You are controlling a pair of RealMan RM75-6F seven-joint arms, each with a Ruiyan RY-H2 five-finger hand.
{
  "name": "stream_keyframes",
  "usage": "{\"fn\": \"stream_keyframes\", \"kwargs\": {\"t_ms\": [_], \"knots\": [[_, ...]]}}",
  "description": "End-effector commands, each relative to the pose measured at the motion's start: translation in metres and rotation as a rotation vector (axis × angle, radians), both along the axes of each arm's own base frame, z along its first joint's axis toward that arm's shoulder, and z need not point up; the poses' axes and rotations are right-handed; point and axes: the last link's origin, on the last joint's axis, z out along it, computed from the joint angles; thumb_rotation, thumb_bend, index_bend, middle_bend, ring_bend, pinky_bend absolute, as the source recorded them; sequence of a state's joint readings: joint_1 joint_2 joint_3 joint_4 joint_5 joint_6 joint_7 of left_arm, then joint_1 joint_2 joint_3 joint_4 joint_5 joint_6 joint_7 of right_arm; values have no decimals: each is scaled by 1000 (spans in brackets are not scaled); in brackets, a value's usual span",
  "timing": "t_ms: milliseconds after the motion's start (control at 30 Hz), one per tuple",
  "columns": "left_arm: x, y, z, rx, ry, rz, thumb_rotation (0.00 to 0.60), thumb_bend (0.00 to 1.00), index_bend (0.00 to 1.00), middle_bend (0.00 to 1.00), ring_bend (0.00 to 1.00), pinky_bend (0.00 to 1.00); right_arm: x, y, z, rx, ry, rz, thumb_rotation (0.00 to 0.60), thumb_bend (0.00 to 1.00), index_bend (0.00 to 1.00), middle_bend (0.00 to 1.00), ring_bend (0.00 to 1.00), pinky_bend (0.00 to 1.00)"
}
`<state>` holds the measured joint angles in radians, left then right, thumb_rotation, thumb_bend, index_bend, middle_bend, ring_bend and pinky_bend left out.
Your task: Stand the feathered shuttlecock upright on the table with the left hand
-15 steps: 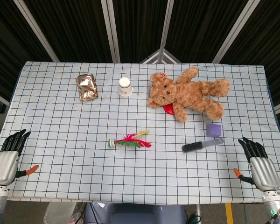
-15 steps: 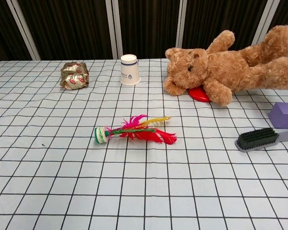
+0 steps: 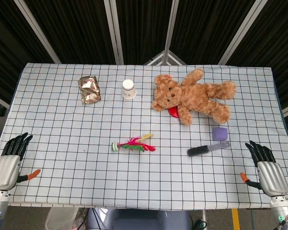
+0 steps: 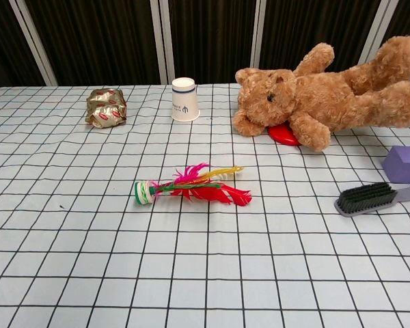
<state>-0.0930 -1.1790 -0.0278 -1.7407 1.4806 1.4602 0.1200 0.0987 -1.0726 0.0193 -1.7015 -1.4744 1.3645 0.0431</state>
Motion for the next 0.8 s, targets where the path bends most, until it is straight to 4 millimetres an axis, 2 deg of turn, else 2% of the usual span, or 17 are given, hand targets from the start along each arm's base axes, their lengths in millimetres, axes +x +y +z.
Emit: {"fn": "stream_keyframes", "kwargs": {"t_ms": [33, 167, 267, 433, 567, 800], "knots": [[1, 3, -1, -11, 10, -12, 600, 35, 0, 0, 0, 0, 0, 0, -1, 2, 3, -1, 600, 341, 0, 0, 0, 0], [9, 11, -5, -58, 24, -79, 600, 41, 0, 0, 0, 0, 0, 0, 0, -4, 2, -3, 600, 342, 0, 0, 0, 0], [23, 21, -8, -107, 41, -149, 600, 93, 4, 0, 0, 0, 0, 0, 0, -4, 2, -4, 600, 342, 0, 0, 0, 0], [60, 45, -19, -135, 43, -239, 600, 257, 158, 0, 0, 0, 0, 0, 1, -8, -4, -4, 600, 341, 0, 0, 0, 0], [96, 65, -40, -159, 45, -302, 600, 321, 277, 0, 0, 0, -1, 0, 1, -6, -6, -6, 600, 341, 0, 0, 0, 0], [132, 88, -82, -205, 106, -351, 600, 349, 379, 0, 0, 0, -2, 0, 2, -10, -16, -15, 600, 342, 0, 0, 0, 0]]}}
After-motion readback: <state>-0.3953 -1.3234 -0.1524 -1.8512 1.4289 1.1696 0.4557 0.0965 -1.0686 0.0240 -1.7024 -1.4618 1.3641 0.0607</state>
